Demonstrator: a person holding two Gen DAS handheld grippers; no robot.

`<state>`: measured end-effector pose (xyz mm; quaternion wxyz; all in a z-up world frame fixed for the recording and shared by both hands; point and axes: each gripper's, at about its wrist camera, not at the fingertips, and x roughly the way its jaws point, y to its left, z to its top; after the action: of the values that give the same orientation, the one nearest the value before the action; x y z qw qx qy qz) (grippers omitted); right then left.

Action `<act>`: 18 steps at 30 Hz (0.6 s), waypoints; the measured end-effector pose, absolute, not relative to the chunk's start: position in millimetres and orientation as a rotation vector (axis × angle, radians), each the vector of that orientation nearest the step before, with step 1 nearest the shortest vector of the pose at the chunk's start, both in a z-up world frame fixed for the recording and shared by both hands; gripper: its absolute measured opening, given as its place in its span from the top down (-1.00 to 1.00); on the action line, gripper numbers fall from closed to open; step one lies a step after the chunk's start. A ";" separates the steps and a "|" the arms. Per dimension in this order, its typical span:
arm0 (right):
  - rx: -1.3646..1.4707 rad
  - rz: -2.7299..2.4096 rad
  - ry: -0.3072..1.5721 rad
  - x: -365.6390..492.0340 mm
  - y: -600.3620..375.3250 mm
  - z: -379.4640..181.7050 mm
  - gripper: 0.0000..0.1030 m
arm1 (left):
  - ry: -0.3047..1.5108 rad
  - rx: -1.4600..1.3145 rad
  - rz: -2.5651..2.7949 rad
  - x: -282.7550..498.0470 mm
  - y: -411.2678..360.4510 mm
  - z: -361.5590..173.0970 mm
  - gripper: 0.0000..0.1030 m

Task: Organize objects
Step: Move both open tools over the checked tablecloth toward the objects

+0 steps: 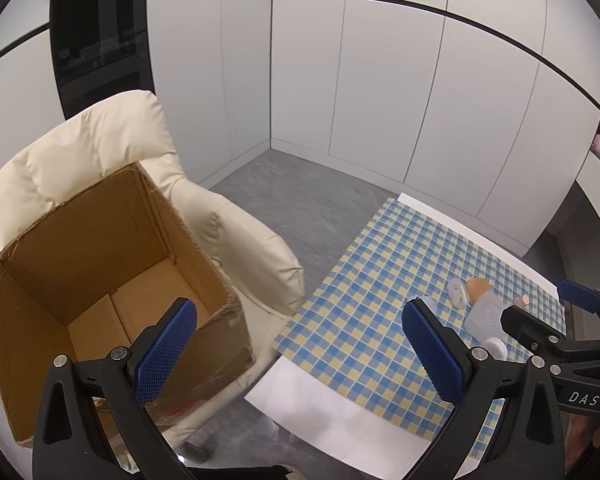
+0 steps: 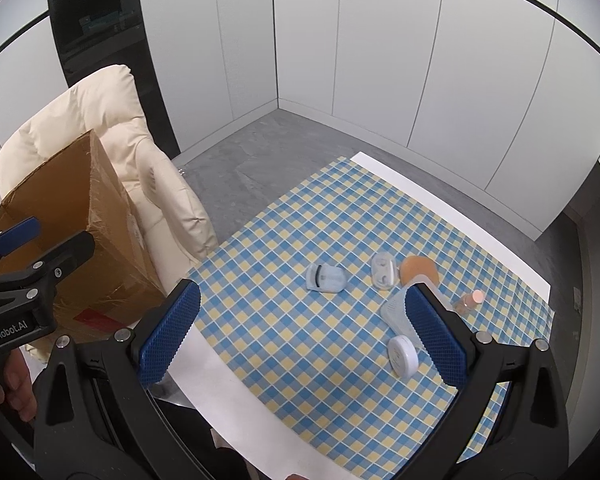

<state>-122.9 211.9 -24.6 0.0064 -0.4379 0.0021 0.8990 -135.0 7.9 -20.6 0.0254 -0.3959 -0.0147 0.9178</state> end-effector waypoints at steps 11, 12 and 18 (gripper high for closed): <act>-1.365 2.778 0.015 -112.3 234.5 -26.5 -1.00 | -0.020 -1.212 2.802 -140.0 31.8 -21.6 -0.99; -1.364 2.775 0.018 -111.4 237.0 -26.5 -1.00 | -0.016 -1.211 2.798 -140.2 34.3 -21.7 -0.99; -1.359 2.757 0.031 -106.3 250.2 -26.5 -1.00 | 0.007 -1.211 2.771 -142.0 49.2 -22.6 -0.99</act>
<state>-106.3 250.2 -26.5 0.0338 -0.4419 0.0100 0.8963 -142.0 49.2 -22.6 0.0586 -0.3997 0.0025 0.9148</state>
